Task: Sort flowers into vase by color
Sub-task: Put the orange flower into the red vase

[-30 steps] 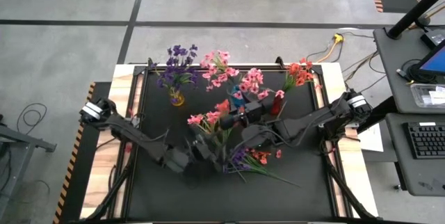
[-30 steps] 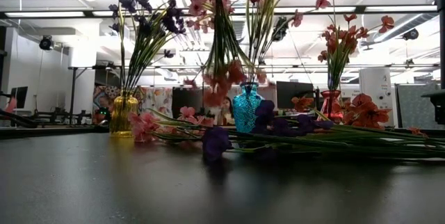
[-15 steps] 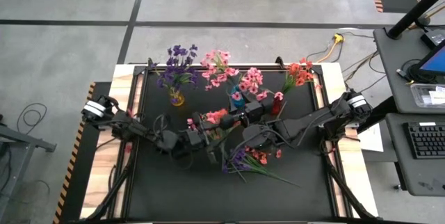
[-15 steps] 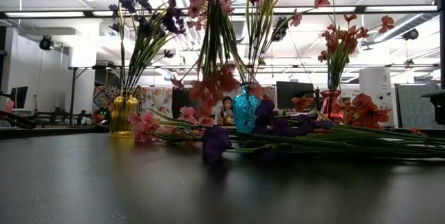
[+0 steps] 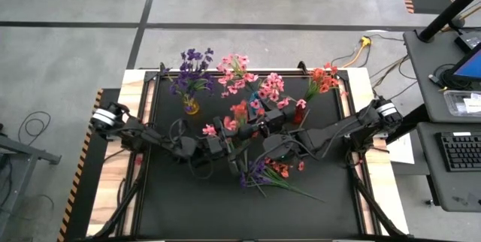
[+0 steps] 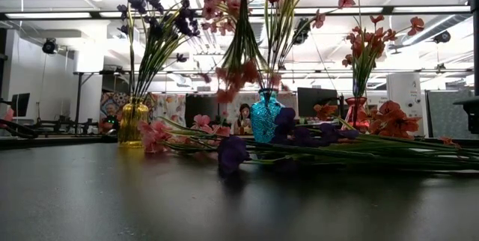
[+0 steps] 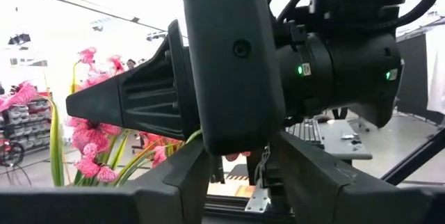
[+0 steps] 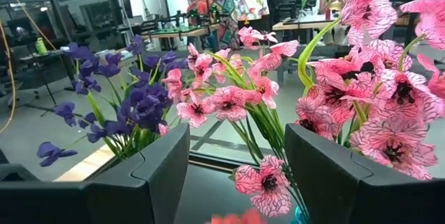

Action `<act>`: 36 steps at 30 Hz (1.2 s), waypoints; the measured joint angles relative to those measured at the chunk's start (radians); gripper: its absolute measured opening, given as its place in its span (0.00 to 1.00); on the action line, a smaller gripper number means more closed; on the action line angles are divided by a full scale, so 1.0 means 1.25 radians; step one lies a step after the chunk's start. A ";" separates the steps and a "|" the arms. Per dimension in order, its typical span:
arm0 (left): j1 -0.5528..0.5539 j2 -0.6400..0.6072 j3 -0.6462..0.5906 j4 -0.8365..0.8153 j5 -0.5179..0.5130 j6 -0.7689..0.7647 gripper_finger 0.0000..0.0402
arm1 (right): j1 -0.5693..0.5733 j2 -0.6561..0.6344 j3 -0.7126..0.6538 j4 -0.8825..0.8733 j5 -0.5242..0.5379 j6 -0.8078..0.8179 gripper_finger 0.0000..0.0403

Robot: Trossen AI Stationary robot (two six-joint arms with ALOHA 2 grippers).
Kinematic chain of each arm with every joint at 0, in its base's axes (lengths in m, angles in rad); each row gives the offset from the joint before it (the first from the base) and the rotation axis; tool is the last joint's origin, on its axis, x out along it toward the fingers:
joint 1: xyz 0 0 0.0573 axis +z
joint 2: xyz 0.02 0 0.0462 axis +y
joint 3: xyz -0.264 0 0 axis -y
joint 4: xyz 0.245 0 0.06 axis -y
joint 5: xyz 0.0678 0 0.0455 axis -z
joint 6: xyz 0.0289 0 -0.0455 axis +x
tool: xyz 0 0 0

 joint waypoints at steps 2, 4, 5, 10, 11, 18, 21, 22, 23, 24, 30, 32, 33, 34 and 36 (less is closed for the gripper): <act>0.001 0.005 0.002 0.005 -0.001 0.008 0.34 | 0.000 0.000 0.000 0.000 -0.005 -0.013 0.57; 0.001 0.007 0.003 0.010 -0.001 0.014 0.29 | 0.000 0.000 0.000 0.001 -0.006 -0.017 0.57; 0.001 0.007 0.004 0.010 0.000 0.015 0.26 | 0.000 0.000 0.000 0.002 -0.007 -0.017 0.57; 0.002 0.007 0.004 0.011 -0.001 0.018 0.13 | 0.001 0.000 0.000 0.001 -0.009 -0.018 0.57; 0.002 0.007 0.004 0.010 -0.001 0.018 0.10 | 0.001 0.000 0.000 0.002 -0.011 -0.018 0.57; 0.002 0.007 0.004 0.010 0.000 0.018 0.01 | 0.002 0.000 0.000 0.003 -0.013 -0.020 0.57; 0.002 0.007 0.004 0.009 -0.021 0.030 0.00 | 0.003 0.000 0.000 0.001 -0.012 -0.025 0.57; 0.002 0.007 0.004 0.008 -0.026 0.033 0.00 | 0.003 0.001 0.000 0.001 -0.012 -0.026 0.57; 0.002 0.007 0.004 0.005 -0.027 0.033 0.00 | 0.004 0.001 0.000 0.000 -0.010 -0.026 0.57; 0.002 0.007 0.004 0.003 -0.027 0.033 0.00 | 0.004 0.001 0.000 0.000 -0.009 -0.028 0.57; 0.002 0.007 0.001 -0.027 -0.048 0.026 0.00 | 0.005 0.002 -0.001 -0.007 -0.008 -0.037 0.57; 0.001 0.007 0.001 -0.035 -0.047 0.037 0.00 | 0.005 0.002 -0.001 -0.008 -0.008 -0.037 0.57; -0.002 0.007 0.001 -0.041 -0.045 0.051 0.00 | 0.005 0.002 -0.001 -0.008 -0.008 -0.037 0.57; -0.005 0.007 0.001 -0.045 -0.044 0.061 0.00 | 0.005 0.002 -0.001 -0.008 -0.008 -0.037 0.57; -0.007 0.007 0.000 -0.063 -0.041 0.064 0.00 | 0.005 0.002 -0.001 -0.007 -0.008 -0.037 0.57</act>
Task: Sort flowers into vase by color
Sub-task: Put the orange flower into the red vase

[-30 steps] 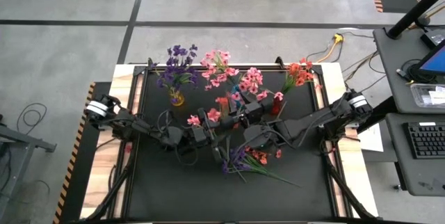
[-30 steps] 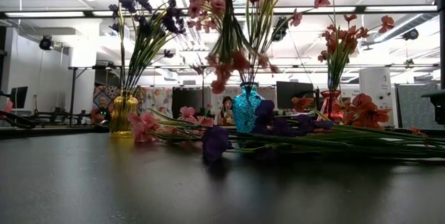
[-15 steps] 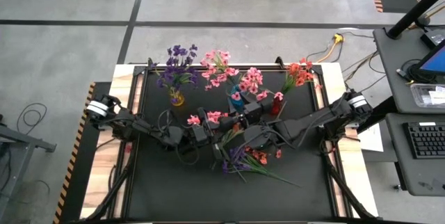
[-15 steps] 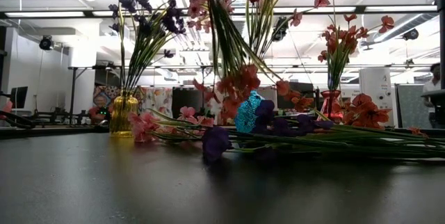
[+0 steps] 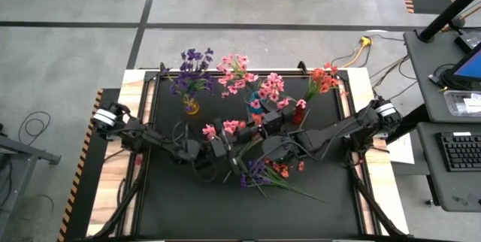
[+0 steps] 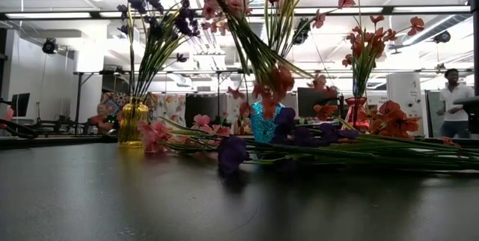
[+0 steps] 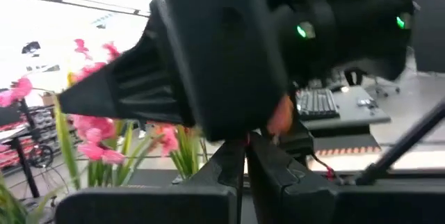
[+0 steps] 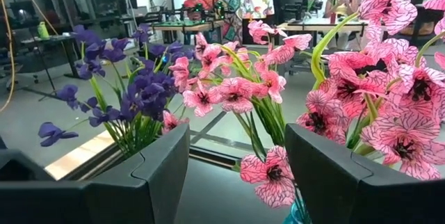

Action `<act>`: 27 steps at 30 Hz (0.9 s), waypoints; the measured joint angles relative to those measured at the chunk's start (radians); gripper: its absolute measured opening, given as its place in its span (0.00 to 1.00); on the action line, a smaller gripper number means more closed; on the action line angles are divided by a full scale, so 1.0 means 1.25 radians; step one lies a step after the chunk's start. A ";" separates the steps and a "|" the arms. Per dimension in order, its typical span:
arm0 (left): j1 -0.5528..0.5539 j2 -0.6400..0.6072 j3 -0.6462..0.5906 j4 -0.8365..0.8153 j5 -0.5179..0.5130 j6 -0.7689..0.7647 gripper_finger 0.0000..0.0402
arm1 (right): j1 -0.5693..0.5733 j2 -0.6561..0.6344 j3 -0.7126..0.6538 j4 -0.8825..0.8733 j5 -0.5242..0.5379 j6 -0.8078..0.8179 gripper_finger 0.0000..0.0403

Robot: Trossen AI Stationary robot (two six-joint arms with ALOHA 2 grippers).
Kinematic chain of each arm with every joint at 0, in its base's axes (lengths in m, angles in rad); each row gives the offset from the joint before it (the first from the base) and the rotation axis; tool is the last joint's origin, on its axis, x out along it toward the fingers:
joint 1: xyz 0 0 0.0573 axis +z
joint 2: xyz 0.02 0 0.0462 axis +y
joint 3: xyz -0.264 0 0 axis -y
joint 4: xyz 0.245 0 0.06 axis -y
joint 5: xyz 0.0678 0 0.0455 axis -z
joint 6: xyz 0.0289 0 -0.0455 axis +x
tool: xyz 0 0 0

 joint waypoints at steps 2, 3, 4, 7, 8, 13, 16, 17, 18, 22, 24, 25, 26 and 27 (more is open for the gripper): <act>-0.001 0.000 -0.001 -0.015 -0.013 0.005 0.00 | 0.000 0.000 0.000 0.001 0.000 0.000 0.57; -0.003 0.000 -0.001 -0.020 -0.030 0.010 0.00 | 0.000 0.000 0.000 0.002 0.000 0.000 0.57; -0.003 0.000 -0.001 -0.020 -0.044 0.014 0.00 | 0.000 0.000 0.000 0.001 0.000 0.000 0.57; -0.006 -0.002 -0.001 -0.019 -0.068 0.017 0.00 | 0.000 0.000 0.000 0.001 0.000 0.001 0.57; -0.006 -0.002 -0.001 -0.019 -0.070 0.017 0.00 | 0.000 0.000 0.000 0.000 0.000 0.001 0.57; -0.018 -0.003 -0.001 -0.056 -0.076 -0.010 0.00 | 0.000 0.000 0.000 0.000 0.000 -0.001 0.57; -0.040 -0.003 -0.002 -0.113 -0.076 -0.024 0.00 | 0.000 0.000 0.000 -0.001 0.000 -0.009 0.57; -0.047 -0.003 -0.002 -0.126 -0.076 -0.029 0.00 | 0.000 0.000 0.000 0.000 0.000 -0.009 0.57; -0.055 -0.003 -0.002 -0.134 -0.076 -0.032 0.00 | 0.000 0.000 0.000 0.000 0.000 -0.009 0.57; -0.092 -0.003 -0.002 -0.157 -0.076 -0.011 0.00 | 0.000 0.000 0.000 0.000 0.000 -0.010 0.57; -0.113 -0.003 -0.002 -0.157 -0.094 0.010 0.00 | 0.000 0.000 0.000 0.000 0.000 -0.010 0.57; -0.122 -0.003 -0.001 -0.154 -0.123 0.018 0.00 | 0.000 0.000 0.000 0.000 0.000 -0.010 0.57; -0.129 -0.003 0.004 -0.154 -0.164 0.027 0.00 | 0.000 0.000 0.000 0.001 0.000 -0.010 0.57; -0.136 -0.003 0.010 -0.153 -0.215 0.040 0.00 | 0.000 0.000 0.000 0.001 0.000 -0.011 0.57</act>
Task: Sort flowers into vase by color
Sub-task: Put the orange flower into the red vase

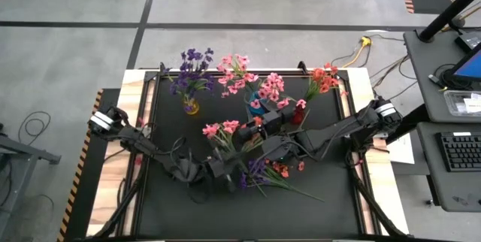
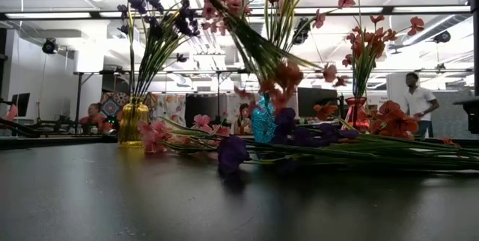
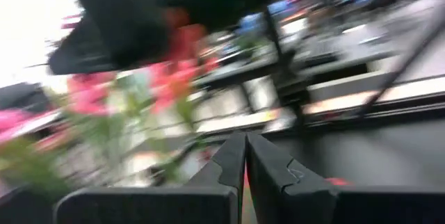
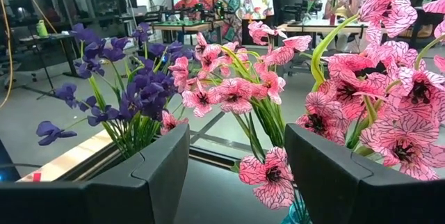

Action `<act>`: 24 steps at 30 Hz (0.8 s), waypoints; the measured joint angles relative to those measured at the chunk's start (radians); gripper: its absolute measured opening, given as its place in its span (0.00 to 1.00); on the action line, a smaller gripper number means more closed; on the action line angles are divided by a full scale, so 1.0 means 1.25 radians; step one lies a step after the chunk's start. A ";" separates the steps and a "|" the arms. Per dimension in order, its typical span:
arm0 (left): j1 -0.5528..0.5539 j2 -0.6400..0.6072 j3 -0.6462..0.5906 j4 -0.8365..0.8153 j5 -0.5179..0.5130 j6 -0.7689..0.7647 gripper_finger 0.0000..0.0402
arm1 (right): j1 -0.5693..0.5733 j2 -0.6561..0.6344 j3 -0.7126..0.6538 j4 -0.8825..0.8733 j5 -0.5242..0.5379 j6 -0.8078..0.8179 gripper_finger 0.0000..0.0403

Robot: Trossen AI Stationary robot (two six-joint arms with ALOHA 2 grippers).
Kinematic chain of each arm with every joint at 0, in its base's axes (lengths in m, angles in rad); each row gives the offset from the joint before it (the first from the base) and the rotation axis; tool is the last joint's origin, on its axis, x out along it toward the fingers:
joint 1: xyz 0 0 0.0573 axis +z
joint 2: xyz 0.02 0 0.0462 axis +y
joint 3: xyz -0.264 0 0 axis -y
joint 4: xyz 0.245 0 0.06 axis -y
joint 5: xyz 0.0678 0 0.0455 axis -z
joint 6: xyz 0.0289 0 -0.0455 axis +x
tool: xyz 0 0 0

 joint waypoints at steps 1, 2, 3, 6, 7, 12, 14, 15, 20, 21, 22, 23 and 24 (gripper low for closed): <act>-0.003 0.000 0.005 0.001 -0.051 0.015 0.00 | 0.000 0.000 0.000 0.000 0.000 0.000 0.57; -0.004 -0.001 0.010 0.002 -0.086 0.029 0.00 | 0.000 0.000 0.000 0.000 0.000 -0.001 0.57; -0.003 -0.001 0.015 0.002 -0.095 0.036 0.00 | 0.000 0.000 0.000 0.000 0.000 -0.001 0.57; 0.008 -0.002 0.035 0.004 -0.085 0.058 0.03 | 0.000 0.000 0.000 0.000 -0.004 0.003 0.57; 0.013 -0.002 0.042 0.005 -0.084 0.065 0.04 | 0.000 0.000 0.000 0.000 -0.011 0.004 0.57; 0.036 -0.002 0.055 0.004 -0.094 0.063 0.19 | 0.000 0.000 0.000 0.000 -0.022 0.001 0.57; 0.040 -0.002 0.055 0.005 -0.107 0.055 0.25 | 0.000 0.000 0.000 0.000 -0.022 -0.001 0.57; 0.041 -0.002 0.054 0.005 -0.125 0.051 0.28 | 0.000 0.000 0.000 0.000 -0.022 -0.001 0.57; 0.042 -0.002 0.054 0.004 -0.189 0.069 0.40 | 0.000 0.000 0.000 0.000 -0.023 -0.002 0.57; 0.043 -0.002 0.054 0.004 -0.166 0.074 0.41 | 0.000 0.000 0.000 0.000 -0.023 -0.002 0.57; 0.044 -0.002 0.055 0.004 -0.135 0.078 0.41 | 0.000 0.000 0.000 0.001 -0.023 -0.002 0.57; 0.048 -0.002 0.060 0.004 -0.103 0.079 0.41 | 0.000 0.000 0.000 0.000 -0.023 -0.002 0.57; 0.053 -0.002 0.066 0.004 -0.070 0.080 0.41 | 0.000 0.000 0.000 0.000 -0.023 -0.002 0.57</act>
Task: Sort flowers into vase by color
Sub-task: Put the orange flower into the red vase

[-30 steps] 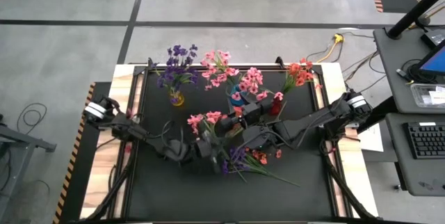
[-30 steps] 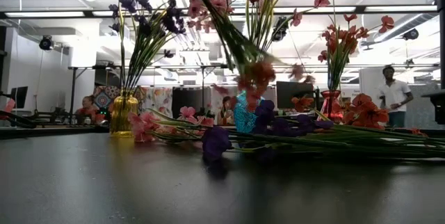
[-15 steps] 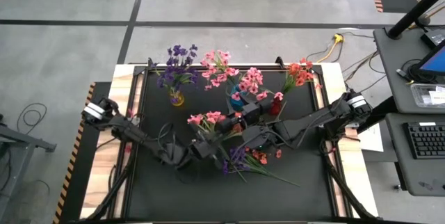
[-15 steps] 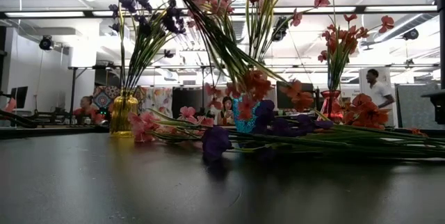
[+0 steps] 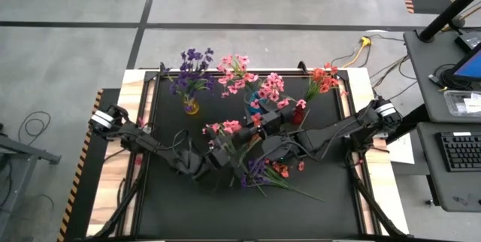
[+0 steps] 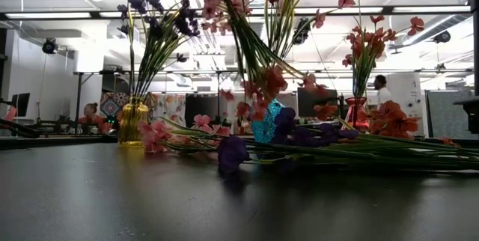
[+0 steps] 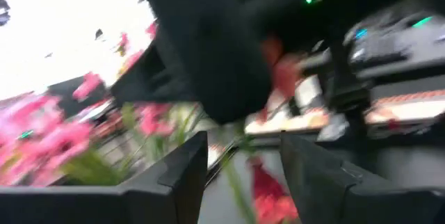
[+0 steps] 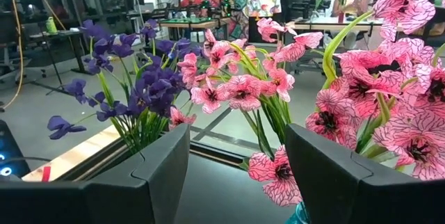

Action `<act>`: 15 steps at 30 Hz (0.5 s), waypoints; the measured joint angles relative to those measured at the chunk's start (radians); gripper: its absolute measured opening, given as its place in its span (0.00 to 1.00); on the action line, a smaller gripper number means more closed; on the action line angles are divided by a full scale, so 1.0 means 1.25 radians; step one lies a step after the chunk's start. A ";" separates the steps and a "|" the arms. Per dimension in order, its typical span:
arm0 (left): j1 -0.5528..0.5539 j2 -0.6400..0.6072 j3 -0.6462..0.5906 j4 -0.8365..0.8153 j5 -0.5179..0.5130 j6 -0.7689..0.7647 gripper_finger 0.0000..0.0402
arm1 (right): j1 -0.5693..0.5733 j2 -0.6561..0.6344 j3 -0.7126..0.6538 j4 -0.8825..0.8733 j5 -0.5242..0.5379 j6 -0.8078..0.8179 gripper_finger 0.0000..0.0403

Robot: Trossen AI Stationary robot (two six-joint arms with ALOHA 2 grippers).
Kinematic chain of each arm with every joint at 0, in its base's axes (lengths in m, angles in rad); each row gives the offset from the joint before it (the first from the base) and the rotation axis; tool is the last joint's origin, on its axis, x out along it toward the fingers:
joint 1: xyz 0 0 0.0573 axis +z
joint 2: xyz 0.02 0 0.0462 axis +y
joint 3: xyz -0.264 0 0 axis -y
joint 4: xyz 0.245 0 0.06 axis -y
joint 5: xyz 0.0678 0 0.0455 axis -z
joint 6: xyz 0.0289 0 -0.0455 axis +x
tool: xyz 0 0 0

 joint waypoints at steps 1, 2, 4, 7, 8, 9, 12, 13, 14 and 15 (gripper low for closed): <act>0.006 0.000 0.006 0.001 0.023 0.000 0.40 | 0.000 0.000 0.000 0.000 0.000 0.000 0.57; 0.014 0.000 0.011 0.003 0.032 0.001 0.39 | 0.000 0.000 0.000 0.000 0.000 0.000 0.57; 0.026 0.000 0.018 0.003 0.038 0.002 0.33 | 0.000 0.000 0.000 0.000 0.000 0.000 0.57; 0.032 0.000 0.019 0.001 0.040 0.002 0.19 | 0.000 0.000 0.000 0.000 0.000 -0.011 0.57; 0.032 0.000 0.019 -0.001 0.041 0.002 0.13 | 0.000 0.000 0.000 0.000 0.000 -0.014 0.57; 0.032 0.000 0.019 -0.003 0.043 0.001 0.07 | 0.000 0.000 0.000 0.000 0.000 -0.016 0.57; 0.031 0.000 0.016 -0.010 0.044 -0.001 0.02 | 0.000 0.000 0.000 -0.001 0.000 -0.018 0.57; 0.029 0.000 0.014 -0.010 0.044 -0.001 0.01 | 0.000 0.000 0.000 -0.001 0.000 -0.018 0.57; 0.027 0.000 0.012 -0.010 0.044 -0.001 0.01 | 0.000 0.000 0.000 -0.001 0.000 -0.018 0.57; 0.025 0.000 0.010 -0.011 0.044 0.000 0.00 | 0.000 0.000 0.000 -0.001 0.000 -0.018 0.57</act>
